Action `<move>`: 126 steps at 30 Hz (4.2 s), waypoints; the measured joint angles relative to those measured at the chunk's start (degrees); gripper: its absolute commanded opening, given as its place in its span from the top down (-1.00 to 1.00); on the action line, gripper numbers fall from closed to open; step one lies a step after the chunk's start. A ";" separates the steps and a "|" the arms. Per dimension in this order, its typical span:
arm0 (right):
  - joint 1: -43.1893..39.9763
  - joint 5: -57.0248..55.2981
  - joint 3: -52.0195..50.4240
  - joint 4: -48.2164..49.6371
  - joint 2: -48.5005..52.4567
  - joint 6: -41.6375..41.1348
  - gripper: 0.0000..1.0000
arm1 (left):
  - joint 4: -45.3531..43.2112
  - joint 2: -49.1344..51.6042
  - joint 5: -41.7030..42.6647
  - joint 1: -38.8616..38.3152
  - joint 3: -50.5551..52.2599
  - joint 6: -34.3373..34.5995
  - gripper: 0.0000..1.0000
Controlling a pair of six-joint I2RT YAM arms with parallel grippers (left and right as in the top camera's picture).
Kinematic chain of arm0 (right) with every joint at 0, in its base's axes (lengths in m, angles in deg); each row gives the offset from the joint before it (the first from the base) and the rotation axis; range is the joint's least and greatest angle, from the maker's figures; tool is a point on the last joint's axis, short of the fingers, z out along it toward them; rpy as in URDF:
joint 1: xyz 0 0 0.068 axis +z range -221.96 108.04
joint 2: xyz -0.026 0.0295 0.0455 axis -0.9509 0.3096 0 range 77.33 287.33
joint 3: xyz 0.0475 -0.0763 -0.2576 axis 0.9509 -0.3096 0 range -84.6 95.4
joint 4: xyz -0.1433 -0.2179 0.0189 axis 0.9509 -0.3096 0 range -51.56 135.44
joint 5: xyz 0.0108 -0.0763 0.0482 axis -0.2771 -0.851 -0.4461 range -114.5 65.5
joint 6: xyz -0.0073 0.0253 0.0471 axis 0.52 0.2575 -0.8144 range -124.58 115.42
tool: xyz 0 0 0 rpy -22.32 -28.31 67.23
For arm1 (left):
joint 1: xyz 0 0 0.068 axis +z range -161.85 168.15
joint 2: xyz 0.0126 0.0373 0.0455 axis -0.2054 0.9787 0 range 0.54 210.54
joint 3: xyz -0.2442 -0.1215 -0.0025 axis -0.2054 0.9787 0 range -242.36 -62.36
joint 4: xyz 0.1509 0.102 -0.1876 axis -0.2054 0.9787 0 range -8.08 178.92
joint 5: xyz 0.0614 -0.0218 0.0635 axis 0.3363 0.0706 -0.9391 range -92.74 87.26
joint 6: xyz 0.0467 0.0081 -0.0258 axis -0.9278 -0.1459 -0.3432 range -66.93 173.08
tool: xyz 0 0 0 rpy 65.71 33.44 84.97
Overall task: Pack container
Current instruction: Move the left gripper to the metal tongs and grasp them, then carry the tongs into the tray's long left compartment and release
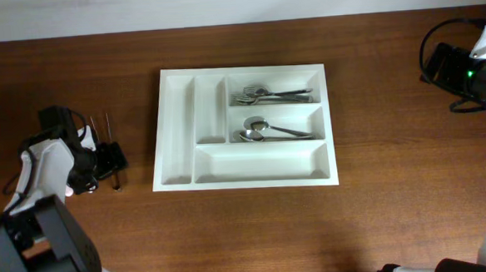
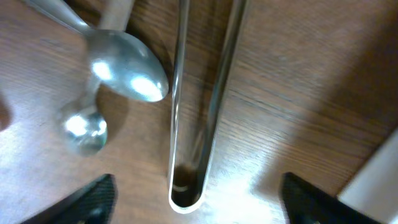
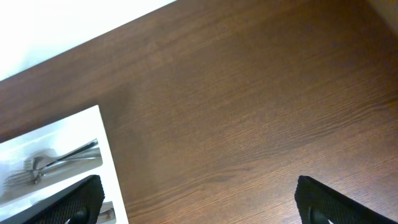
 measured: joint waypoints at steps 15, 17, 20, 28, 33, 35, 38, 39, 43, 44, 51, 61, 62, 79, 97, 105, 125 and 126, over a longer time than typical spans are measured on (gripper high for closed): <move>0.00 0.02 0.00 0.00 0.00 0.00 -0.97 | -3.80 5.11 -1.73 -2.45 -0.04 0.35 -0.19; 0.00 0.00 0.00 0.00 0.00 0.00 -0.98 | -4.26 5.11 -2.47 -3.08 -0.07 0.46 -0.09; 0.00 0.00 0.00 0.00 0.00 -0.02 -0.98 | -4.37 5.11 -4.04 -3.85 -0.07 0.37 -0.07; 0.00 0.00 0.00 0.00 0.00 -0.02 -0.97 | -4.46 5.11 -6.58 -4.11 -0.11 0.37 -0.06; 0.00 0.00 0.00 0.00 0.00 0.00 -0.97 | -4.66 5.25 -7.23 -4.11 -0.11 0.37 -0.06; 0.00 0.00 0.00 0.00 0.00 0.00 -0.98 | -5.09 5.84 -7.39 -4.11 -0.11 0.37 0.00; 0.00 0.00 0.00 0.00 0.00 0.00 -0.98 | -5.11 6.75 -7.58 -4.11 -0.90 0.35 0.19; 0.00 0.00 0.00 0.00 0.00 0.00 -0.98 | -5.11 6.97 -7.58 -4.09 -1.11 0.44 0.26; 0.00 0.00 0.00 0.00 0.00 0.00 -0.97 | -5.22 7.48 -7.56 -4.11 -1.86 0.42 0.60; 0.00 0.02 0.00 0.00 0.00 0.00 -0.98 | -5.27 7.52 -7.56 -4.11 -1.90 0.50 0.72; 0.00 0.00 0.00 0.00 0.00 0.00 -0.98 | -0.70 8.72 -7.58 -4.11 -4.42 0.50 0.96; 0.00 0.02 0.00 0.00 0.00 0.00 -0.98 | 15.08 10.47 -7.63 -4.81 -20.11 -1.46 0.96; 0.00 0.02 0.00 -0.02 0.00 0.00 -0.97 | 16.37 10.47 -7.63 -5.14 -22.08 -1.84 0.97; 0.00 0.17 0.00 0.00 0.00 0.00 -0.97 | 19.98 10.47 -5.35 -25.03 -42.42 -26.27 0.96; 0.00 0.17 0.00 0.00 0.00 -0.04 -0.98 | 21.97 10.47 -6.93 -29.22 -34.91 -10.19 0.96; 0.00 0.17 0.00 0.00 0.00 0.00 -0.98 | 15.15 10.47 -7.58 -29.22 -26.10 -7.89 0.82; 0.00 0.17 0.00 0.00 0.00 0.00 -0.97 | 21.70 10.47 -9.81 -28.89 -29.66 -4.52 -0.35; 0.00 0.17 0.00 -0.02 0.00 0.00 -0.98 | 22.80 10.47 -10.51 -28.70 -30.99 -4.52 -0.35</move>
